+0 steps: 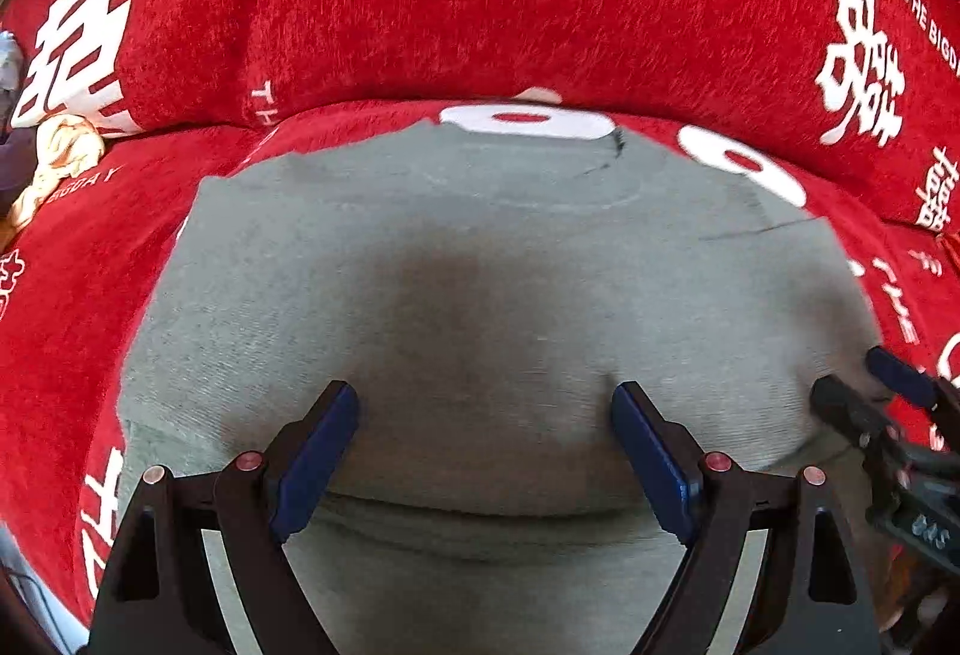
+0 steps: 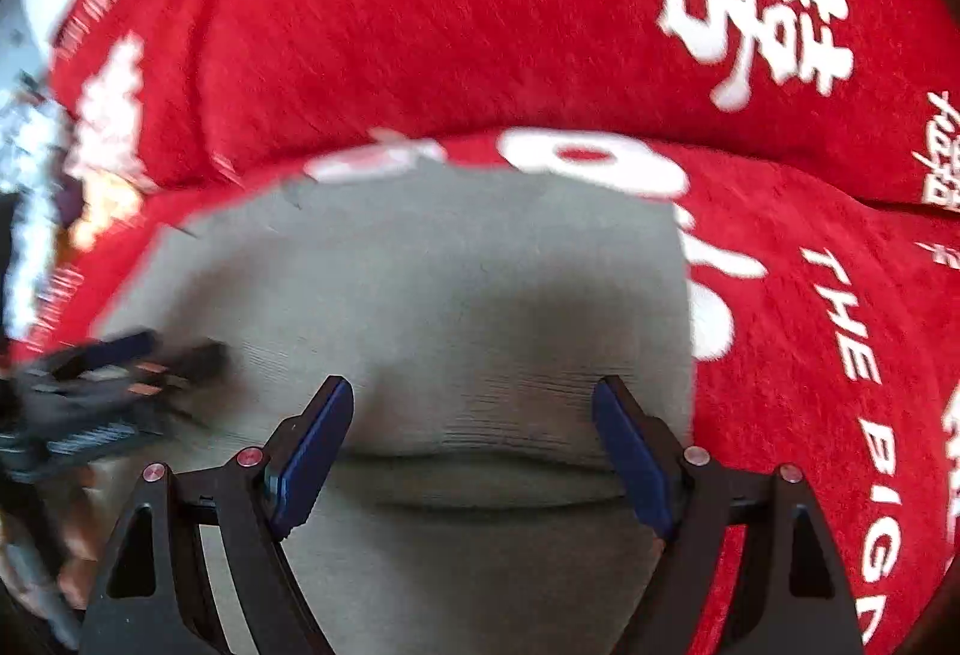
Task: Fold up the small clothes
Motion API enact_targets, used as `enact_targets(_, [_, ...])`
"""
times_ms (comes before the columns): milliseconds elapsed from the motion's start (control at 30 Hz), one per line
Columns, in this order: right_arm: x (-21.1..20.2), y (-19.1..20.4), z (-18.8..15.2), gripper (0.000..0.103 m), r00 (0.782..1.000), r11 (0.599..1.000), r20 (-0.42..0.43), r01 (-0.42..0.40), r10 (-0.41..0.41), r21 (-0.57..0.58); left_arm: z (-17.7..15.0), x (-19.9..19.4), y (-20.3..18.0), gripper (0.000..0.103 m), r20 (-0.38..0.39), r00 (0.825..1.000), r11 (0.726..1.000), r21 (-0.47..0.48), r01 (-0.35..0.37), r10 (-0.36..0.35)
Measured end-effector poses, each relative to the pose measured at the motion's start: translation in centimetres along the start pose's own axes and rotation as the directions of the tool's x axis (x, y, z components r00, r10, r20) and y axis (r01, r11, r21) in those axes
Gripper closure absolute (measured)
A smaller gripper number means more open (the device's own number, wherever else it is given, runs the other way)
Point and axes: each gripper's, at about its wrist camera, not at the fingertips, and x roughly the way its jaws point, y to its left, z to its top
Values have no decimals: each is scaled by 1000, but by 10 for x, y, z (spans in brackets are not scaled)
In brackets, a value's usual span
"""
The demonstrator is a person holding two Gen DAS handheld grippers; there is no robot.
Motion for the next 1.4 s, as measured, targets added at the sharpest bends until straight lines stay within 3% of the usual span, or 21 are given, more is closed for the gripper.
enact_targets(67, [1,-2,-3,18,998,998,12,67,-67,-21,-2,-1,0,16,16,1000,999,33,-2,1])
enact_targets(233, [-15,-3,-3,18,996,996,31,85,-85,3,-3,-11,6,16,45,999,999,42,-3,1])
enact_targets(467, [-29,37,-7,18,997,995,61,46,-41,-83,-12,-18,20,16,61,998,999,42,-15,13])
enact_targets(633, [-4,48,-19,18,999,996,-43,22,-26,-81,-17,-17,35,16,45,999,1000,18,-13,13])
enact_targets(800, [-24,53,-19,18,1000,995,0,26,-26,-99,-10,-33,54,16,83,997,1000,-3,4,-4])
enact_targets(933, [-31,53,-2,18,998,996,41,43,-40,-77,10,-19,75,16,41,999,999,-44,9,-7])
enact_targets(1033, [-18,52,13,18,999,998,25,31,-30,-53,23,1,88,16,-6,1000,997,-78,-6,6])
enact_targets(1167, [24,52,26,18,997,999,-78,20,-23,-48,33,24,92,15,-40,999,998,-62,-35,32])
enact_targets(1200, [34,51,26,18,995,998,-96,36,-41,-56,36,27,95,9,-42,999,997,-65,-33,31])
enact_targets(1300, [43,44,32,16,991,990,-62,110,-116,-87,44,33,102,8,-53,998,996,-80,-26,22])
enact_targets(1400, [42,38,38,16,990,992,-70,120,-122,-23,48,28,97,8,-46,998,997,-61,-43,40])
